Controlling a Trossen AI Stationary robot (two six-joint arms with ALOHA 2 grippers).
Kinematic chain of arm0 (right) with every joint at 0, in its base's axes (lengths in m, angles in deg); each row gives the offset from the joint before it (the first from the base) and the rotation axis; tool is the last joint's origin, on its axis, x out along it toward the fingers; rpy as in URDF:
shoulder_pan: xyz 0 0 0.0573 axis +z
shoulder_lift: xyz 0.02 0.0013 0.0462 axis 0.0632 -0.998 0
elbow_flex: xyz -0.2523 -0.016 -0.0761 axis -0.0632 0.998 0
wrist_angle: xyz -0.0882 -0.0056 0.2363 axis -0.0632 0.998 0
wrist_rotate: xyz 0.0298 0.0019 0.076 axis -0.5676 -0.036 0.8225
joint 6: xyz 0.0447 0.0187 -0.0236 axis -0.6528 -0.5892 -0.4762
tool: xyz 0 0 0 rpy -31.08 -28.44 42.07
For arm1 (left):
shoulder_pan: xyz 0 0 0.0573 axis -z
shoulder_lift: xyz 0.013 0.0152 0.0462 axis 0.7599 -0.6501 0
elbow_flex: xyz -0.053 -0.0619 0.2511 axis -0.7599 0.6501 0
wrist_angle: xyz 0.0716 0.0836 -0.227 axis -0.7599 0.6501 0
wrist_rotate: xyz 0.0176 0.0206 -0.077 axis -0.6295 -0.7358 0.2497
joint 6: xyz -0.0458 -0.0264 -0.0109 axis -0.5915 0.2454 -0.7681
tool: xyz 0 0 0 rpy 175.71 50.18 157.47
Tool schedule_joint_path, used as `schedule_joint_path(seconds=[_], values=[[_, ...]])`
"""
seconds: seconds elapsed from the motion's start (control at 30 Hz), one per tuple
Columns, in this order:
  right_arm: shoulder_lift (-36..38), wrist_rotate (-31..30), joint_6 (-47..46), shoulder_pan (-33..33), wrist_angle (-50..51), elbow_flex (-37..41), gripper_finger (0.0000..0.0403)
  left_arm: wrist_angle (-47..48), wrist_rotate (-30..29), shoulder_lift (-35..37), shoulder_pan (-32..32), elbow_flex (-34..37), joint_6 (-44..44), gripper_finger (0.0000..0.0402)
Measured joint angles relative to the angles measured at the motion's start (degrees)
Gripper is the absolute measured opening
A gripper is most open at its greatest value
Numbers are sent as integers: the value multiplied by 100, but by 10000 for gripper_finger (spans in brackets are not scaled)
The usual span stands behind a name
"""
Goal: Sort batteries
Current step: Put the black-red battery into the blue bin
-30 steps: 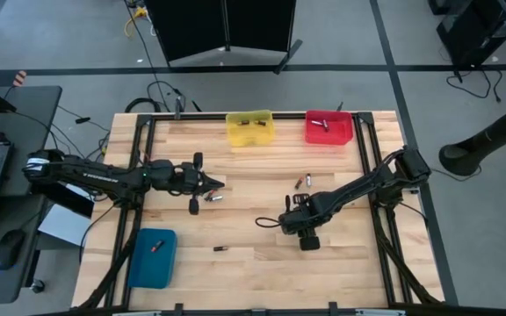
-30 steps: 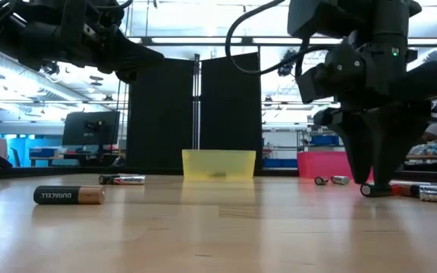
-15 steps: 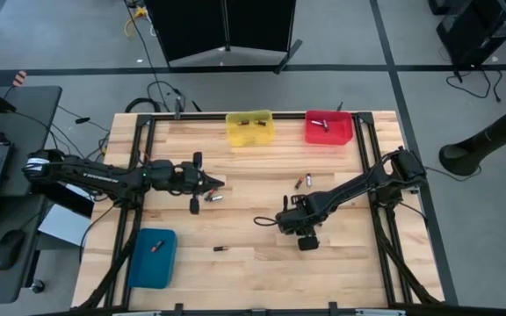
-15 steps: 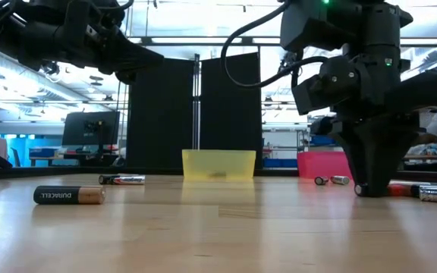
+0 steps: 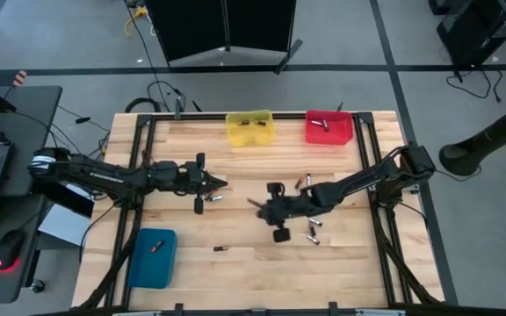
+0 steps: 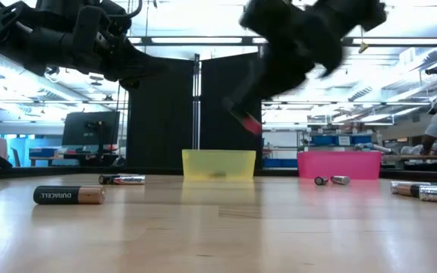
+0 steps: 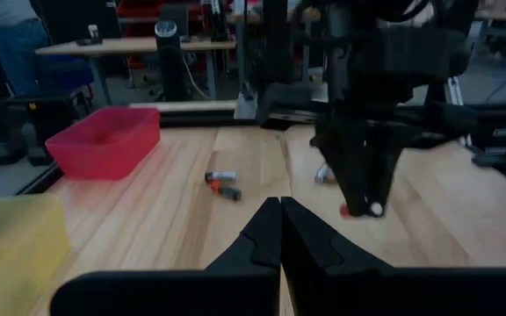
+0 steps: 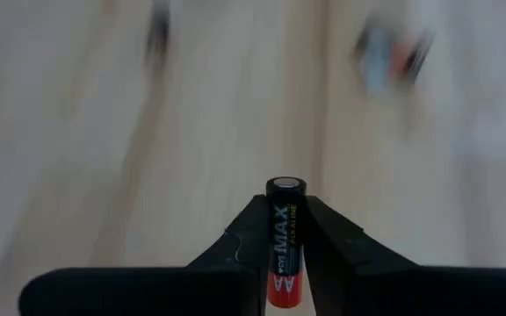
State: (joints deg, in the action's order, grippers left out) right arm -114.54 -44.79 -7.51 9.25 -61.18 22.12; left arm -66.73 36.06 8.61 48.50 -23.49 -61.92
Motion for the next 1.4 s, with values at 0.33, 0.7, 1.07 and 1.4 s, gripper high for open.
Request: schedule_joint_path(seconds=[0.33,0.7,1.07,1.4], values=[[0,-377,701,-134,-3832,797,58,-635,611,-563,23,-3,-16,76],[4,-377,789,-126,-5039,970,58,-1600,968,-1435,348,-490,-124,172],[4,-375,937,-95,-5185,970,58,-1711,1047,-2063,358,-1079,-77,178],[4,-375,957,-95,-5186,970,58,-1915,1169,-2065,363,-1083,-103,89]])
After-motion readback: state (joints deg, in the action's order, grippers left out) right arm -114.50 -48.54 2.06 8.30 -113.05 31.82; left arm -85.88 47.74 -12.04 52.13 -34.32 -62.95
